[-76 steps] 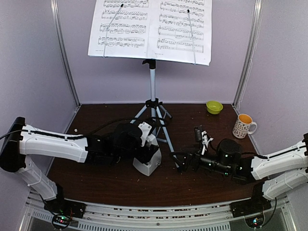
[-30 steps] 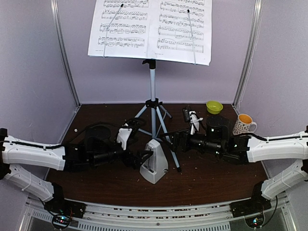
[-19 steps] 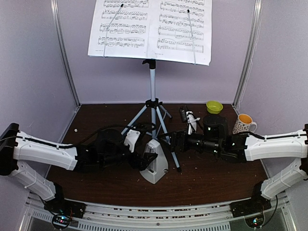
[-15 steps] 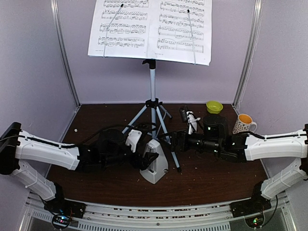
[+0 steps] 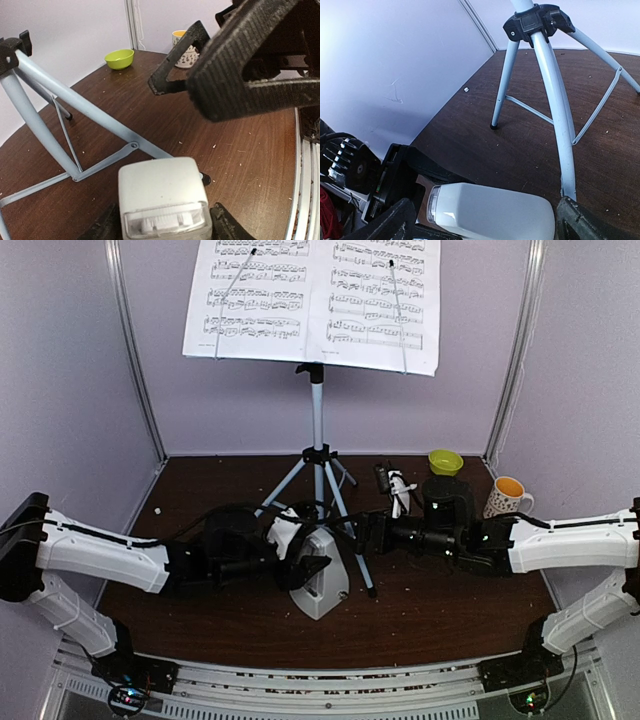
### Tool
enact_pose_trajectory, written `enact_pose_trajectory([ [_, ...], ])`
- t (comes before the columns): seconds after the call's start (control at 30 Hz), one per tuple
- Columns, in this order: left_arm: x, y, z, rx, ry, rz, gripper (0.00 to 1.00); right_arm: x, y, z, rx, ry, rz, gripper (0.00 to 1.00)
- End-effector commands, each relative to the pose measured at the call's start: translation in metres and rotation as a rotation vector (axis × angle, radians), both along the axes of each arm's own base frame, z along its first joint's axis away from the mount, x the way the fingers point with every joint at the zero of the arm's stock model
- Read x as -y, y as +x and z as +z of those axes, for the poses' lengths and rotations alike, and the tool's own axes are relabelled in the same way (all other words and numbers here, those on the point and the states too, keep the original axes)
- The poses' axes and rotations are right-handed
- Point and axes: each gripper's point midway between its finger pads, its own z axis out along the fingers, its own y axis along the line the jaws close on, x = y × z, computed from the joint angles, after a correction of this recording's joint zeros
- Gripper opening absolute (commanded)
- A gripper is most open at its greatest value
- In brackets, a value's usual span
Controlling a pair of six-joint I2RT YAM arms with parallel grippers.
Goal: Set up the instrument practice props
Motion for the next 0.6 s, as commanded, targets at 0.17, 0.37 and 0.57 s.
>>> enact_pose_trajectory([
  [0.17, 0.019, -0.007, 0.029, 0.180, -0.091, -0.255, 0.48, -0.002, -0.001, 0.007, -0.010, 0.024, 0.016, 0.99],
  [0.37, 0.013, 0.002, 0.032, 0.149, -0.113, -0.229, 0.72, -0.004, -0.001, 0.006, -0.022, 0.021, 0.020, 0.98],
  [0.57, 0.000, 0.002, 0.038, 0.100, -0.133, -0.172, 0.79, -0.008, -0.001, 0.000, -0.045, 0.018, 0.027, 0.96],
])
